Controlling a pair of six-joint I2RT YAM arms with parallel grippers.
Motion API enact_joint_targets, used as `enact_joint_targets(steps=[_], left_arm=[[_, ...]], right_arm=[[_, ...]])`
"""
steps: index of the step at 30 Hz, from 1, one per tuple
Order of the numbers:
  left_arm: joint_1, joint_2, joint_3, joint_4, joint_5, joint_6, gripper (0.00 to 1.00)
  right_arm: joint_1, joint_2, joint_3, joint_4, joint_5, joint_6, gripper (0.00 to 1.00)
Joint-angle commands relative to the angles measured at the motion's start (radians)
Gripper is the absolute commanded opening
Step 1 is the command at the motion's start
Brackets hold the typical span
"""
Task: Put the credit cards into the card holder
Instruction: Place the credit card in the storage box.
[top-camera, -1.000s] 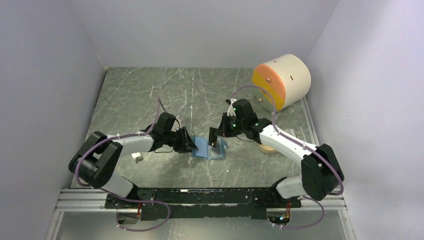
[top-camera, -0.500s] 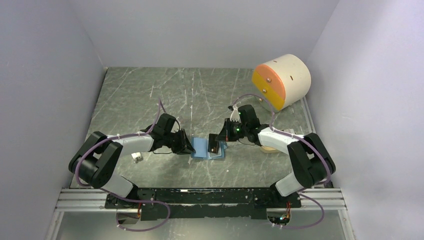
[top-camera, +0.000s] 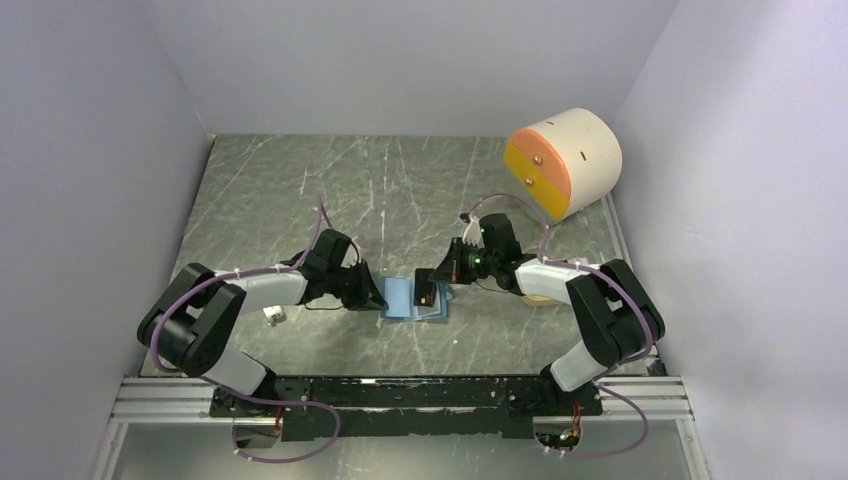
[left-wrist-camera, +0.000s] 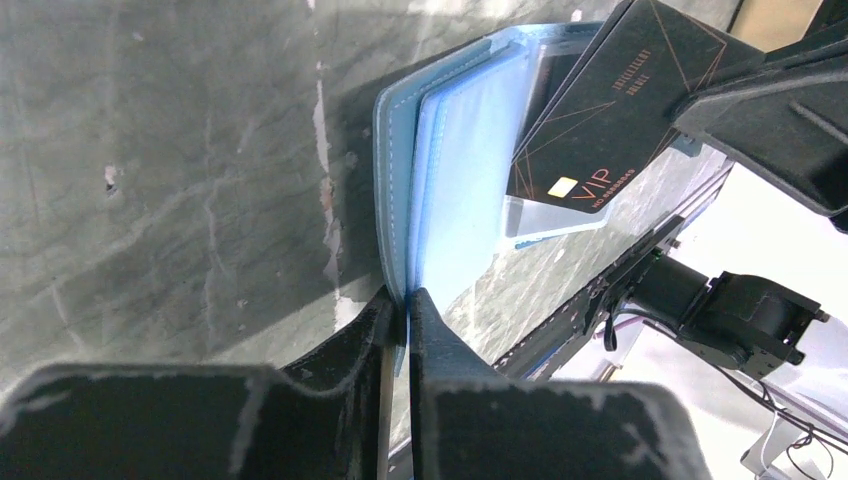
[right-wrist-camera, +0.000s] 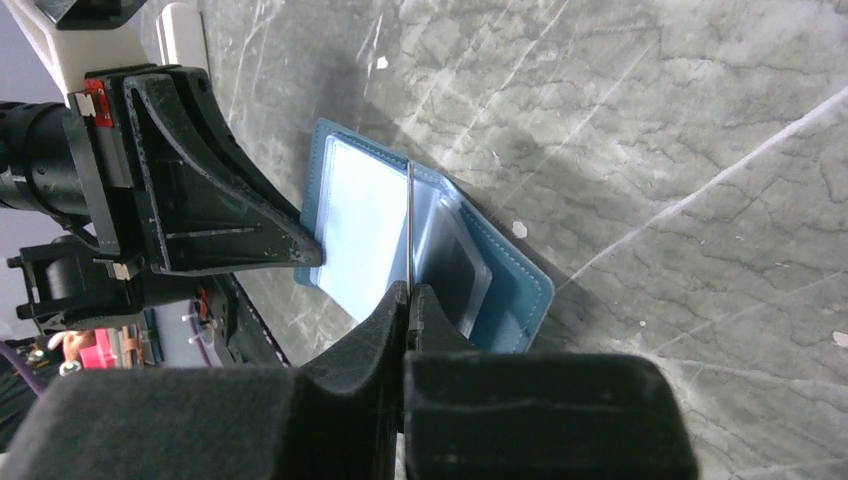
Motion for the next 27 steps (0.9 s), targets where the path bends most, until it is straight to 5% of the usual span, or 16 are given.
enact_joint_targets(steps=[1, 27], left_arm=[[-0.008, 0.005, -0.021, 0.023, -0.012, 0.012, 0.13], [-0.009, 0.009, -0.055, 0.049, -0.020, 0.001, 0.14]], right_arm=[[0.007, 0.031, -0.021, -0.001, -0.039, 0.027, 0.00], [-0.029, 0.038, -0.052, 0.109, -0.131, 0.111, 0.00]])
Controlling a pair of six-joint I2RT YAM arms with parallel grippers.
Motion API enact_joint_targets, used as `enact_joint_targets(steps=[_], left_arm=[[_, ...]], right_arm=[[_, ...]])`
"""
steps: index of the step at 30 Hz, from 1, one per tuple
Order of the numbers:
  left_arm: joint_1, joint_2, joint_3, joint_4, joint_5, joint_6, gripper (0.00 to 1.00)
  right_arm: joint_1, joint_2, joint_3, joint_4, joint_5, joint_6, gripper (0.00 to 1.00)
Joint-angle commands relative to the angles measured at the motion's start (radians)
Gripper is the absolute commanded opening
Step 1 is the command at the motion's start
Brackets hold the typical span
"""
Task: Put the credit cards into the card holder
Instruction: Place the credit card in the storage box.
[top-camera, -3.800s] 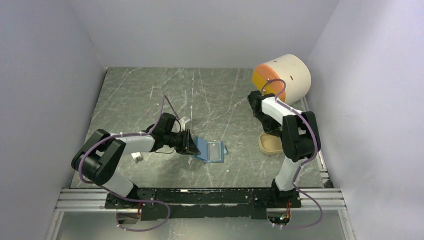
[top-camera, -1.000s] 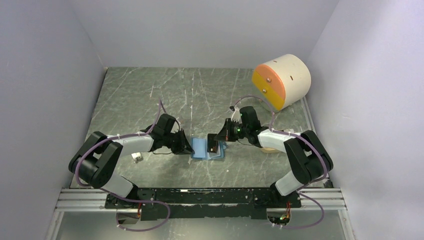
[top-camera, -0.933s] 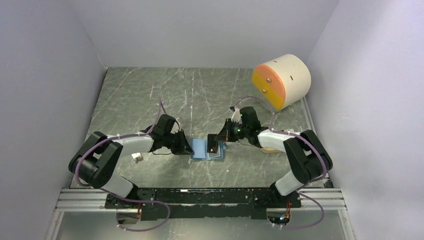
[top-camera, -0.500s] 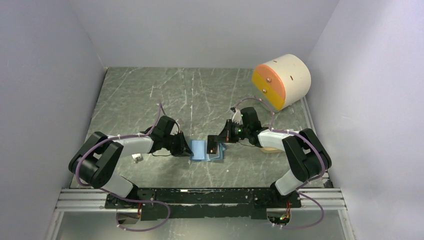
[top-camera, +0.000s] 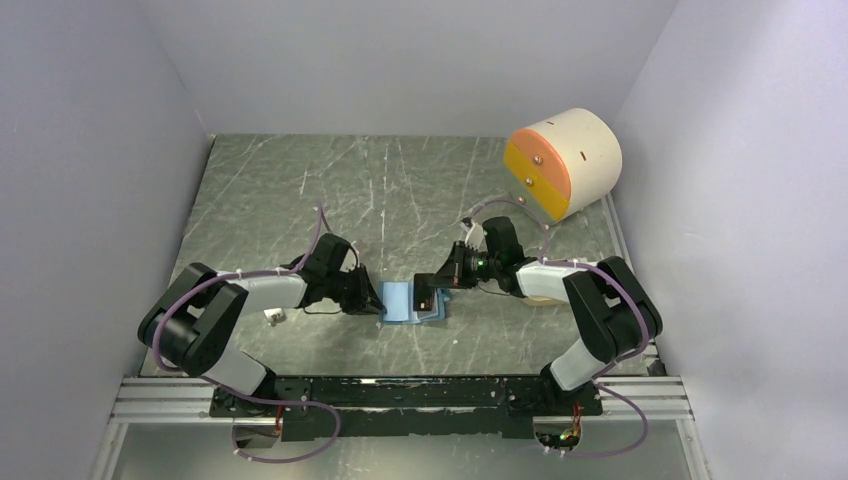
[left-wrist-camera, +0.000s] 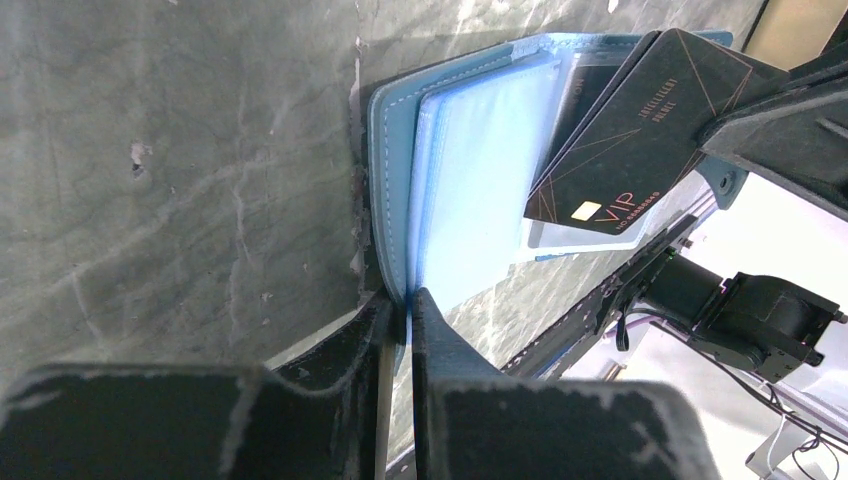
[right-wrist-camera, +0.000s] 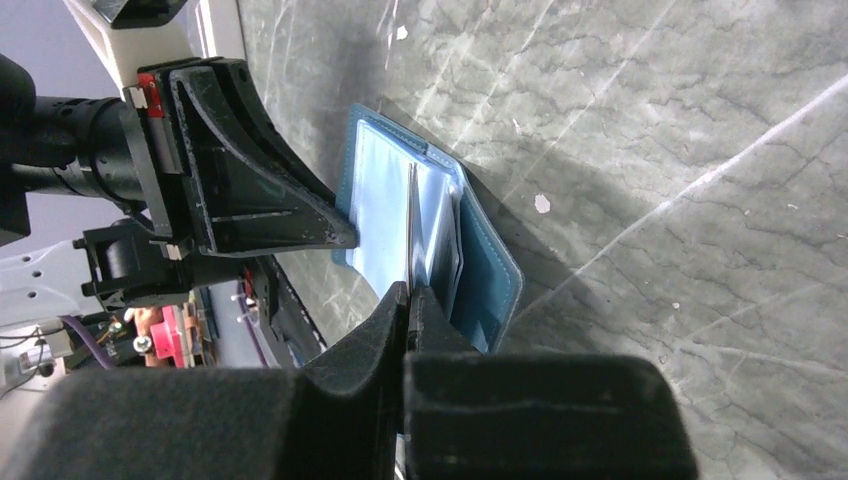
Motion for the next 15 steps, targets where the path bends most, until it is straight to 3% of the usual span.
enact_joint_targets(steps=[1, 15], left_arm=[[-0.008, 0.002, -0.016, 0.024, -0.012, -0.001, 0.14], [-0.009, -0.011, -0.018, 0.029, -0.007, -0.008, 0.15]], right_arm=[[-0.003, 0.015, -0.021, 0.066, -0.040, 0.035, 0.00], [-0.003, 0.023, -0.026, 0.063, -0.019, 0.031, 0.00]])
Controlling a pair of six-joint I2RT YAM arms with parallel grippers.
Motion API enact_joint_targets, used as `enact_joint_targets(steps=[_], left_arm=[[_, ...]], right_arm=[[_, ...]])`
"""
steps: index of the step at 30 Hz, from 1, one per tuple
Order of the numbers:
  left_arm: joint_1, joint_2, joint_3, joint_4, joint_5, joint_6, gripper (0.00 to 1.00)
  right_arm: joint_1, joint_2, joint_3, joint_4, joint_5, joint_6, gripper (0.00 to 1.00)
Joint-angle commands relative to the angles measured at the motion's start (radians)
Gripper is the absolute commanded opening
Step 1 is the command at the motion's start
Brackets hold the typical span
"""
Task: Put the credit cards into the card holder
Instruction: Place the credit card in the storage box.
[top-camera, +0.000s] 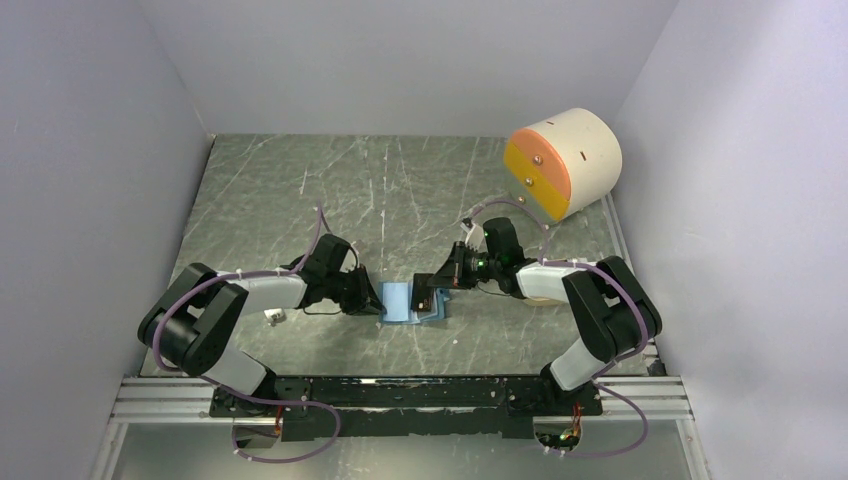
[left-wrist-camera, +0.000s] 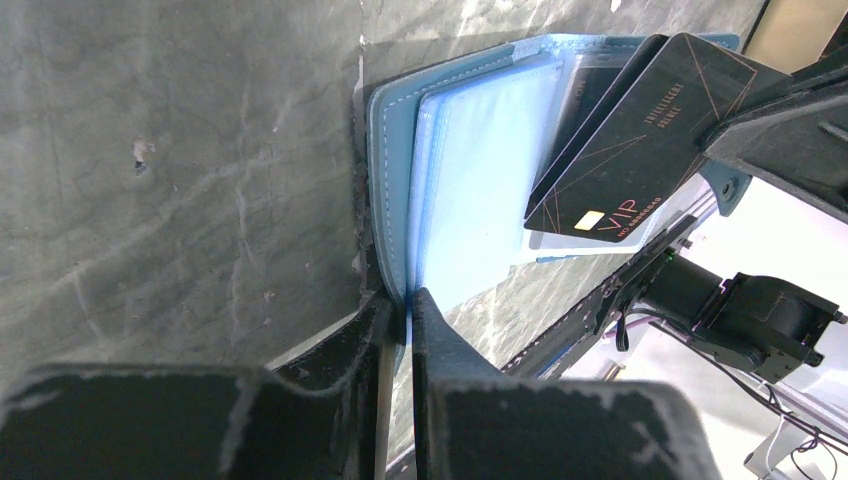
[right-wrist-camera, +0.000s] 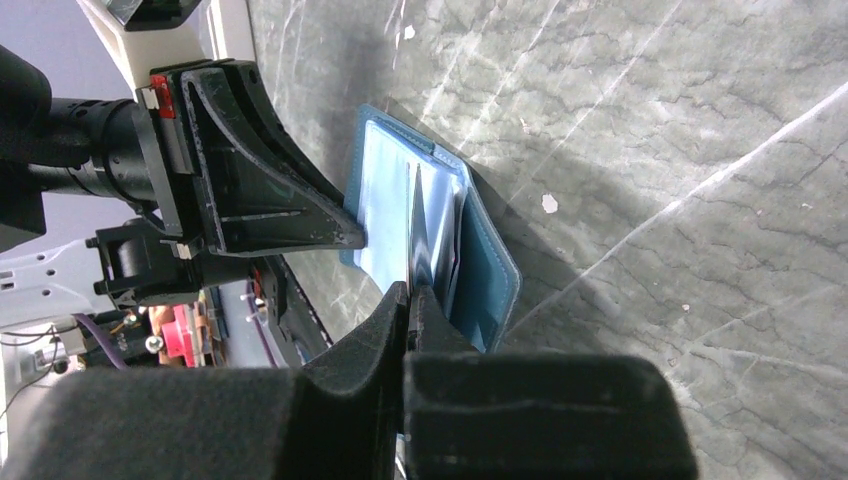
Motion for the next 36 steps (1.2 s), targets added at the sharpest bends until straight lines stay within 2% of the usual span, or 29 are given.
enact_joint_targets(steps=[1, 16, 26, 29, 33, 36], left_arm=[[-0.009, -0.012, -0.013, 0.024, -0.007, -0.004, 0.15], [-0.009, -0.012, -0.013, 0.032, 0.003, -0.008, 0.15], [-0.010, -0.012, -0.009, 0.031, 0.005, -0.009, 0.15], [-0.009, -0.015, -0.010, 0.024, 0.000, -0.006, 0.15], [-0.010, -0.022, -0.009, 0.013, -0.004, -0.005, 0.15], [-0.010, -0.030, -0.006, 0.004, -0.007, -0.005, 0.15]], right_arm=[[-0.003, 0.019, -0.015, 0.027, 0.001, 0.008, 0.00], [0.011, 0.059, -0.038, 0.100, -0.012, 0.063, 0.00], [0.029, 0.071, -0.032, 0.084, -0.005, 0.052, 0.00], [0.024, 0.041, -0.009, 0.011, 0.007, 0.015, 0.00], [0.008, -0.054, 0.090, -0.218, 0.030, -0.064, 0.00], [-0.001, -0.132, 0.201, -0.443, 0.107, -0.159, 0.00]])
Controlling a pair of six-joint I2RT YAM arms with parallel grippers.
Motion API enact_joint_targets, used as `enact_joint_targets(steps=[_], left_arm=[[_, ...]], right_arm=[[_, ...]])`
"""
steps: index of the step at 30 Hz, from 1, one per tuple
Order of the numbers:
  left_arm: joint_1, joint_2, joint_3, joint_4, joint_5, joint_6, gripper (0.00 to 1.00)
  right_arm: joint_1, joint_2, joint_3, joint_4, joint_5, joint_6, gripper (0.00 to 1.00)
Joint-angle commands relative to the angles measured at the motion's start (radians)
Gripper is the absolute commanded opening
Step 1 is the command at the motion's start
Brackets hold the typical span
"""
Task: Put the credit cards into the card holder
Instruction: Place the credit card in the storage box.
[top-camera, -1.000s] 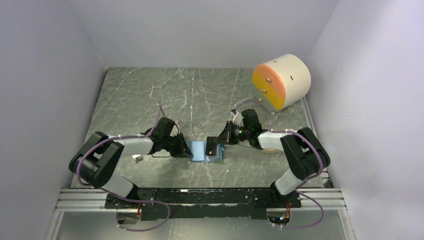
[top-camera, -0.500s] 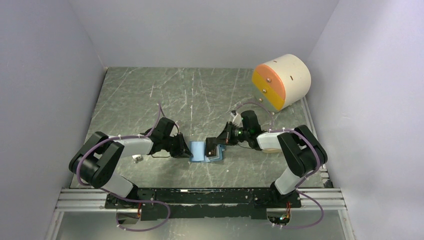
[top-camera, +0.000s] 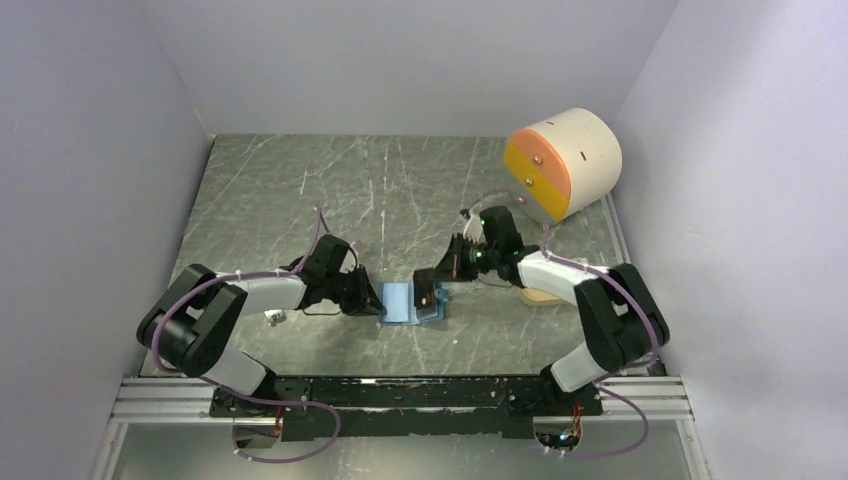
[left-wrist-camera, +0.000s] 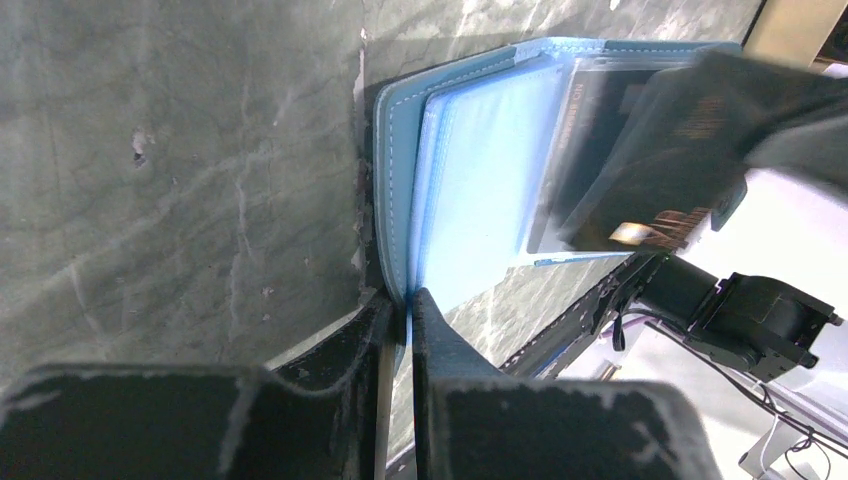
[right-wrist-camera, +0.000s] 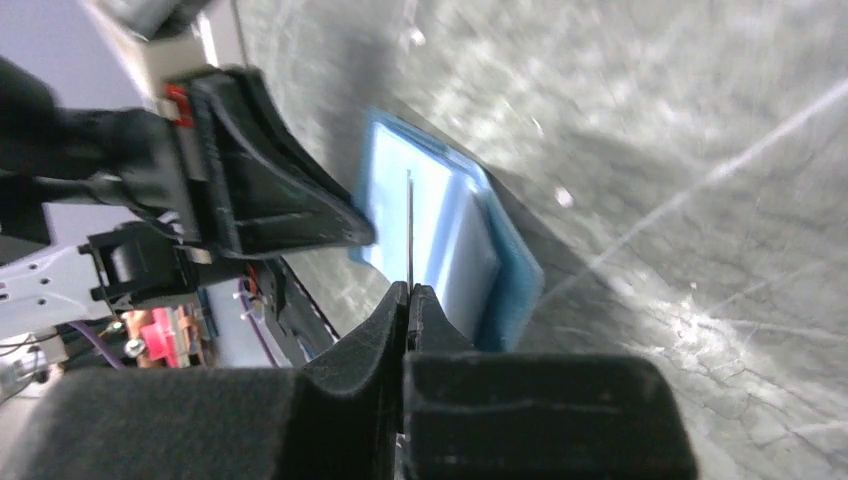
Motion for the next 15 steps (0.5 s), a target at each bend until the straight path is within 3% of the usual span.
enact_joint_targets(steps=[1, 7, 12, 15], left_arm=[[-0.009, -0.028, 0.004, -0.007, -0.008, 0.007, 0.14], [-0.010, -0.048, 0.010, -0.023, -0.005, 0.005, 0.14], [-0.010, -0.079, 0.024, -0.041, 0.021, 0.023, 0.14], [-0.009, -0.106, 0.028, -0.053, 0.036, 0.035, 0.15]], right_arm=[[-0.022, -0.148, 0.172, -0.342, 0.103, -0.166, 0.00], [-0.153, -0.237, 0.414, -0.745, 0.279, -0.312, 0.00], [-0.200, -0.216, 0.643, -1.092, 0.698, -0.426, 0.00], [-0.211, -0.214, 0.714, -1.211, 0.848, -0.456, 0.00]])
